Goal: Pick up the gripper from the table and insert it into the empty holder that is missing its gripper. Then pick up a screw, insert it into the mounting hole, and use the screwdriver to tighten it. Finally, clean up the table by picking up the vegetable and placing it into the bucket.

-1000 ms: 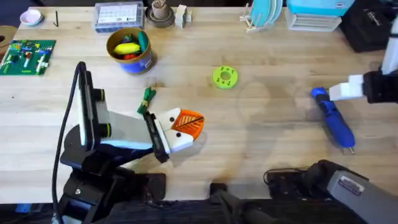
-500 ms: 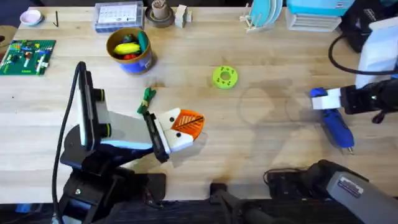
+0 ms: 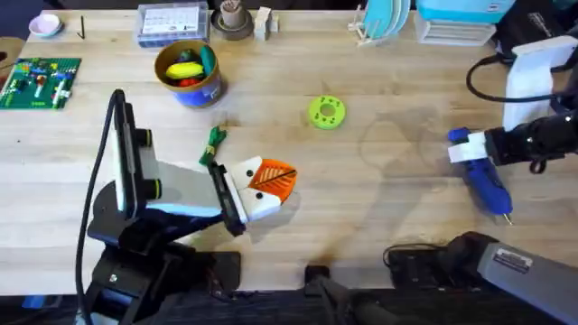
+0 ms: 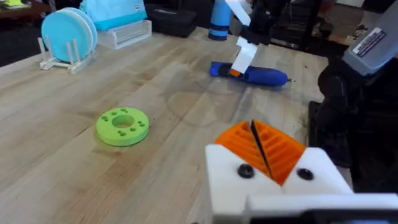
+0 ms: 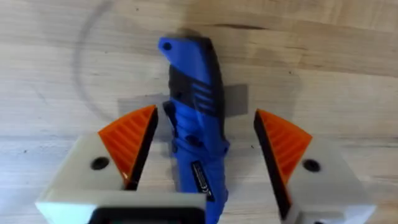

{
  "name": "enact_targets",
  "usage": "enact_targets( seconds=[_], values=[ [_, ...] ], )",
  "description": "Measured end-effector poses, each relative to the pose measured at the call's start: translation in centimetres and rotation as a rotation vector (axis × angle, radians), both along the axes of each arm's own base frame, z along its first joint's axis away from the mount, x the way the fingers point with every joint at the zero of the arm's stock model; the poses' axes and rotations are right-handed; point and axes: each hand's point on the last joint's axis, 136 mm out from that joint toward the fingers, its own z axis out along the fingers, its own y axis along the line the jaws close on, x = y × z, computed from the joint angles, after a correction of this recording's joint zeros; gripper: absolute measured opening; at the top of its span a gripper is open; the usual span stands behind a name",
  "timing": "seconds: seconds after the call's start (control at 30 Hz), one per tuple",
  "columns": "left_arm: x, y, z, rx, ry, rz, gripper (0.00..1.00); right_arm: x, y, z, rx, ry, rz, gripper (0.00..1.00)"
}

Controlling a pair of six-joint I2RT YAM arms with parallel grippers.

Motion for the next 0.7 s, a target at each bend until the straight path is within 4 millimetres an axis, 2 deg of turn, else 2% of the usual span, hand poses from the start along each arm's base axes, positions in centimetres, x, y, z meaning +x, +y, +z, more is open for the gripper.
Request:
enact_targets(
  seconds=[0.4,0.7],
  values=[
    [0.0,0.0,0.0,0.000,0.000,0.000,0.010,1.1,-1.2,-2.3,0.003,0.029,-0.015,0.994],
    [0.0,0.0,0.0,0.000,0.000,0.000,0.010,2.1,-1.9,-2.3,-0.023,-0.004,-0.013,0.994]
  ],
)
